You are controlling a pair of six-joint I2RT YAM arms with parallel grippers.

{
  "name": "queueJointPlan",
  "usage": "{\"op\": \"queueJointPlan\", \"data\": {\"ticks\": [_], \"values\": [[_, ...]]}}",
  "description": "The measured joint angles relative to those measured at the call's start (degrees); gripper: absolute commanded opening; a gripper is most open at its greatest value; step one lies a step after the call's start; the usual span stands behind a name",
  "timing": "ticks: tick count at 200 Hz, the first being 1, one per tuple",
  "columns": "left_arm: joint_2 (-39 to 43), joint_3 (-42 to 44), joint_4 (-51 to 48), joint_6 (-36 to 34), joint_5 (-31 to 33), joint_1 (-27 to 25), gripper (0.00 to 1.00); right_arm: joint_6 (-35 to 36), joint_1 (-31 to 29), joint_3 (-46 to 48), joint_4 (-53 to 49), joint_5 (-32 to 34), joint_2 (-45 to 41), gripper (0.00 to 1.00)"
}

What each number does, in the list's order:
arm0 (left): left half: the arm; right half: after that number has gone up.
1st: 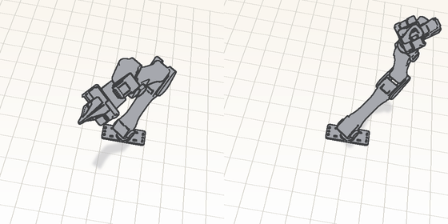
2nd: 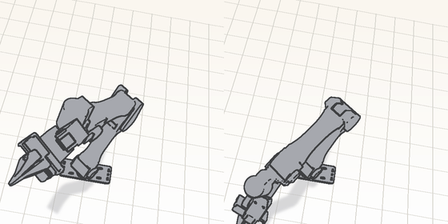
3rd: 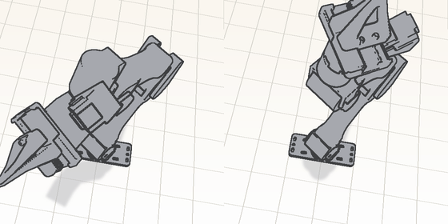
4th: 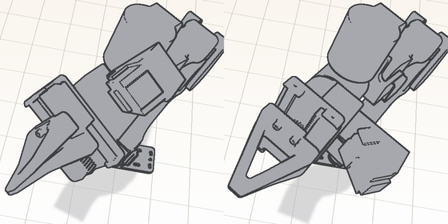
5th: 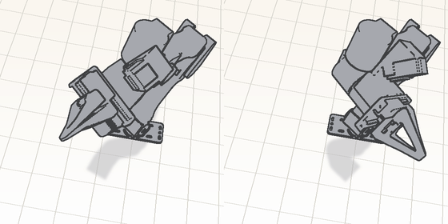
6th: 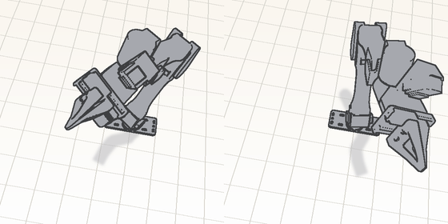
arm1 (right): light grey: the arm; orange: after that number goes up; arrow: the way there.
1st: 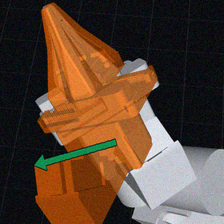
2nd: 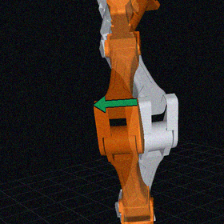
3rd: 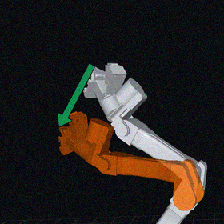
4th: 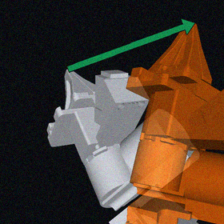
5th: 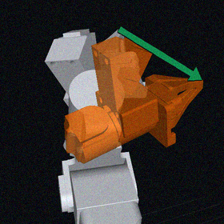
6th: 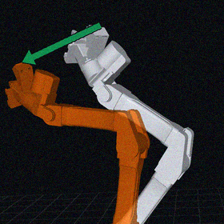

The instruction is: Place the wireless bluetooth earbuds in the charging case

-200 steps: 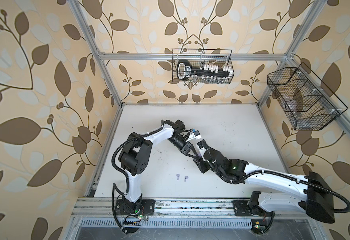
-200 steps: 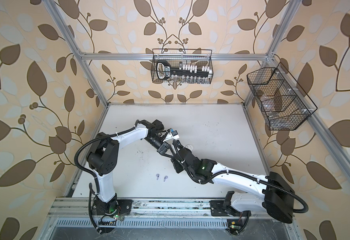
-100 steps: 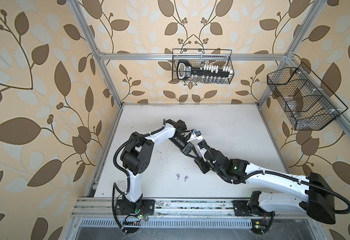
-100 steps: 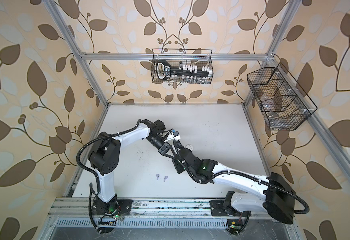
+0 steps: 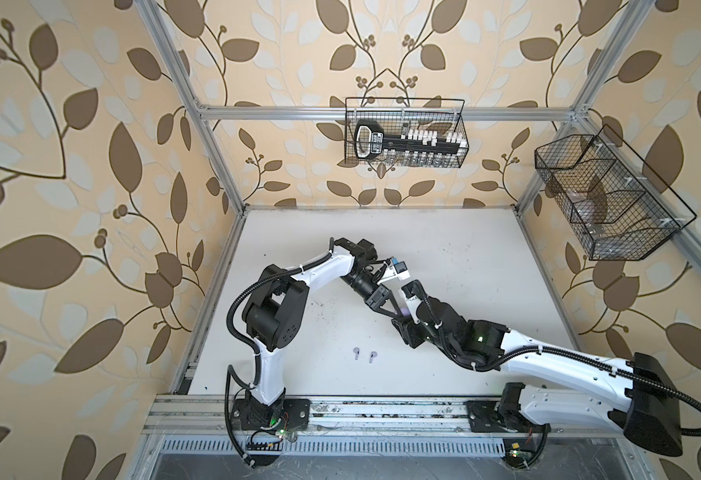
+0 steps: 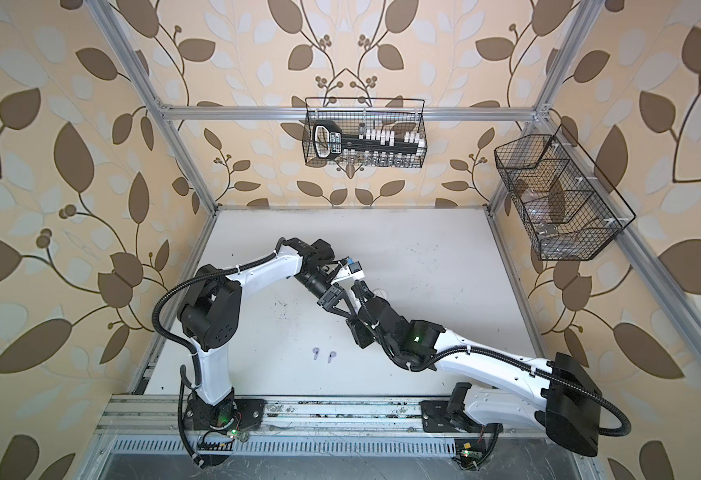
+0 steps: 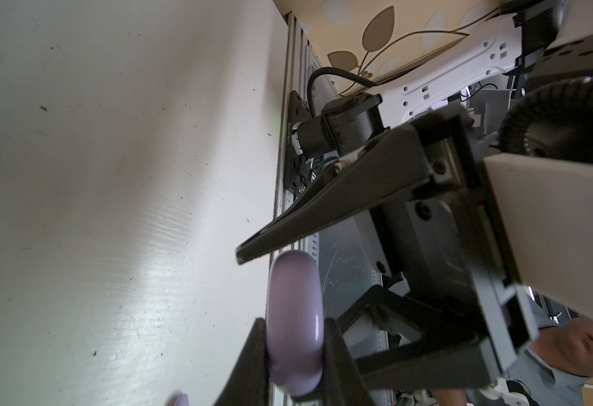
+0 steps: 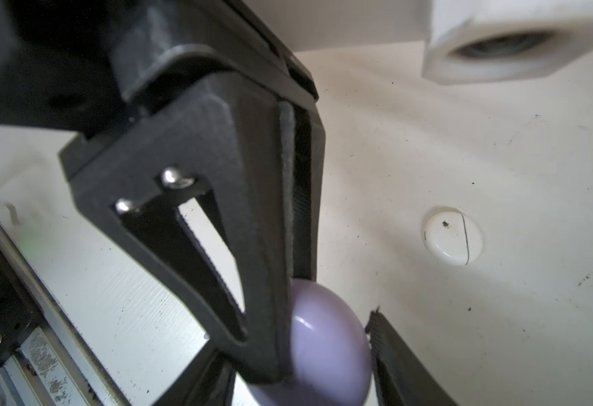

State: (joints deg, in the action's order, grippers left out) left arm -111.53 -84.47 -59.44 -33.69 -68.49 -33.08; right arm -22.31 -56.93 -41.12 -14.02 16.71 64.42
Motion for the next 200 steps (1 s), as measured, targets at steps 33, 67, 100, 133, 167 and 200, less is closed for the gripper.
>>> {"op": "queueJointPlan", "data": {"ticks": [33, 67, 100, 133, 167, 200], "values": [[0.0, 0.0, 0.2, -0.7, -0.1, 0.1, 0.16, -1.5, -0.2, 1.4, -1.4, 0.3, -4.9, 0.61], [0.2, 1.5, -0.1, -1.9, 3.2, 0.1, 0.15, -4.9, -0.2, 3.3, -2.6, 4.8, -14.3, 0.63], [1.6, 3.5, 1.8, -2.4, 5.4, 0.1, 0.15, -8.9, 3.7, 4.5, -4.3, 5.4, -18.4, 0.62], [3.5, 4.2, 5.4, -2.5, 6.0, 0.1, 0.13, -12.1, 5.1, 5.1, -5.0, 3.9, -15.3, 0.62], [7.4, 9.7, 13.7, -1.7, 6.3, 0.1, 0.11, -14.8, 6.4, 5.7, -4.6, 0.7, -11.4, 0.62], [14.4, 21.2, 30.3, 3.5, 8.3, 0.1, 0.11, -16.8, 7.9, 6.7, -3.5, -2.1, -11.2, 0.62]]}}
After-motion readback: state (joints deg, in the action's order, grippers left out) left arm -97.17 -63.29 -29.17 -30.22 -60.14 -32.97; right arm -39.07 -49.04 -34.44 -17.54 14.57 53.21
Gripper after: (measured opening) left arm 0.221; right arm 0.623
